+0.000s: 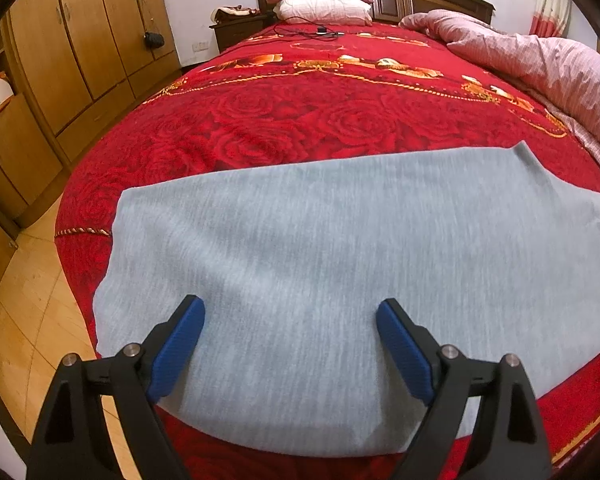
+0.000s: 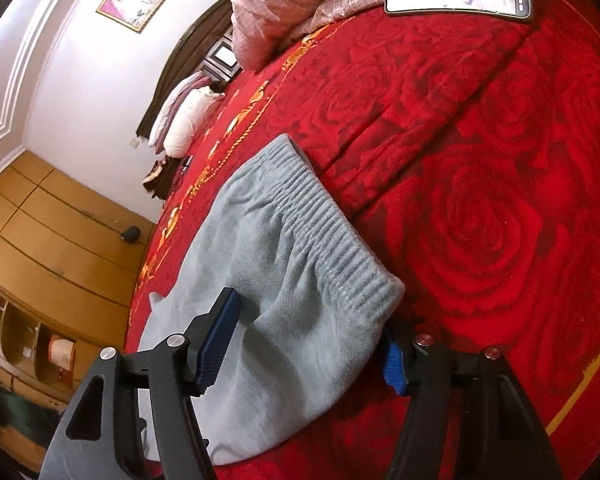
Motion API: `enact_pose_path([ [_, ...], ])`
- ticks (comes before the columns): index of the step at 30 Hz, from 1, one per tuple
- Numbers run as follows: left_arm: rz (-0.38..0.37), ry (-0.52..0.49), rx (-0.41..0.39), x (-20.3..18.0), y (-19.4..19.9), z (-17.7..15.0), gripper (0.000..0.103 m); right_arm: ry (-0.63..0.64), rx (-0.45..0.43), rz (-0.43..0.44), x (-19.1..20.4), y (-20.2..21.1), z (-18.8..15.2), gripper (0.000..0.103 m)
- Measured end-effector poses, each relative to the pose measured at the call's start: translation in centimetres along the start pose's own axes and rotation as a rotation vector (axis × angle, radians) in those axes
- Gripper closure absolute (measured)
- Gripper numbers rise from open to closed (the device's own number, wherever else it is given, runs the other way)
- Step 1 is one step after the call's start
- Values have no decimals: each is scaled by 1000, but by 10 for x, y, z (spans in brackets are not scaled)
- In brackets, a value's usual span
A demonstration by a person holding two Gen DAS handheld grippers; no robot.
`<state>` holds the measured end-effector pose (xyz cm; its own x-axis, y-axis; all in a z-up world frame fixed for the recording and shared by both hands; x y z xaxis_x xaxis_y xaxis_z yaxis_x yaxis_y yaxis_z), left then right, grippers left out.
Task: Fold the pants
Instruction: 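Grasp the edge of the grey pants with the right gripper and lift it, then fold the held edge over the pants with the right gripper and release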
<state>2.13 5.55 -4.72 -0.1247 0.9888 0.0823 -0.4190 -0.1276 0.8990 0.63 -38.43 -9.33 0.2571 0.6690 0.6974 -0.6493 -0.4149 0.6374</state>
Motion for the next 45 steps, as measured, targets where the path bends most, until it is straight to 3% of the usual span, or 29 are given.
enact_pose_path([
  [1,-1,1,-1,0,0,0,12,-6,-6,-3,0,1,-1,53],
  [4,-8,4,-2,1,0,1,12,-42,-30,49,-10,11,0,73],
  [6,-12,5,-3,2,0,0,12,-33,-42,84,-7,17,0,77],
  [10,-11,5,-3,1,1,1,12,68,-69,57,13,26,0,84],
  [15,-43,14,-2,5,4,2,12,198,-72,-9,48,35,2,85],
  [19,-128,72,-5,21,15,4,12,328,-72,-88,82,42,-1,86],
  [24,-161,138,-29,43,32,9,12,529,-73,-144,139,43,-13,86],
  [33,-132,159,-33,67,50,8,12,748,5,-62,227,16,-42,86],
  [45,-128,216,-51,97,57,3,12,899,125,45,304,-35,-88,86],
])
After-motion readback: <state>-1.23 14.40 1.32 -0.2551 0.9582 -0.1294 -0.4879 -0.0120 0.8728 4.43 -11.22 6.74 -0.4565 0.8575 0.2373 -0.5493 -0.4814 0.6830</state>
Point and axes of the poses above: each gripper's, at about its wrist camera, not at the fingertips, and y roughly against the way its jaws point, x to its left, z to its top, the point moved 3 cm from there along -y, roughly the way its jaws point, and after that the axes turned 10 degrees about x, right-handed, at the moved point
